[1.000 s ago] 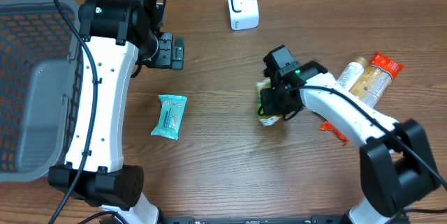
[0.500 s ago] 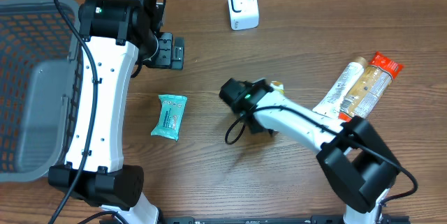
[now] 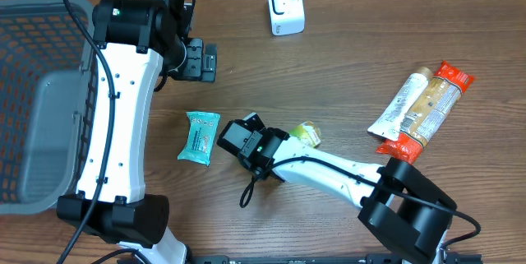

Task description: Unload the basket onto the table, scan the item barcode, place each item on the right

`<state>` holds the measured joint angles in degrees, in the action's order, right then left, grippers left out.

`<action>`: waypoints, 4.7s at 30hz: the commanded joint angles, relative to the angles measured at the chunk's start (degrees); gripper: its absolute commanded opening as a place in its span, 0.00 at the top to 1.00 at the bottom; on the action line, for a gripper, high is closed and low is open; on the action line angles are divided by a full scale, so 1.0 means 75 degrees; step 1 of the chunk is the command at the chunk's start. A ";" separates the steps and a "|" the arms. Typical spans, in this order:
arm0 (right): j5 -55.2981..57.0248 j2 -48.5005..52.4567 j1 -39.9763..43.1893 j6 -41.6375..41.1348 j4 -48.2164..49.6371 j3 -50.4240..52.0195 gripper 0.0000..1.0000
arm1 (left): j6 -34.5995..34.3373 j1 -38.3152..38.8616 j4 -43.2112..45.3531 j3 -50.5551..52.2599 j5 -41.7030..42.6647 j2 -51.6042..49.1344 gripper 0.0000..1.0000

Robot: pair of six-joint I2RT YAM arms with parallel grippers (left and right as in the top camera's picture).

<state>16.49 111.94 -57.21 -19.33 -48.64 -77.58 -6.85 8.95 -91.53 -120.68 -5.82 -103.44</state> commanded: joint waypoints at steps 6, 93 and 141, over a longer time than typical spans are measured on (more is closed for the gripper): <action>-0.1617 -0.1145 0.1807 -0.0306 -0.0769 -0.0694 0.34 | 0.0114 -0.0041 0.0012 -0.0009 0.0012 -0.0058 0.00; -0.4424 -0.1355 0.4030 0.1067 0.0230 0.1763 0.40 | 0.0114 -0.0041 0.0012 -0.0009 0.0012 -0.0058 0.00; -0.1754 -0.1122 0.5429 0.1230 0.1673 0.1416 0.46 | 0.0114 -0.0041 0.0012 -0.0009 0.0012 -0.0058 0.00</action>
<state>6.15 103.50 -18.85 -13.72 -38.17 -66.96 -6.85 8.95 -91.53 -120.66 -5.82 -103.44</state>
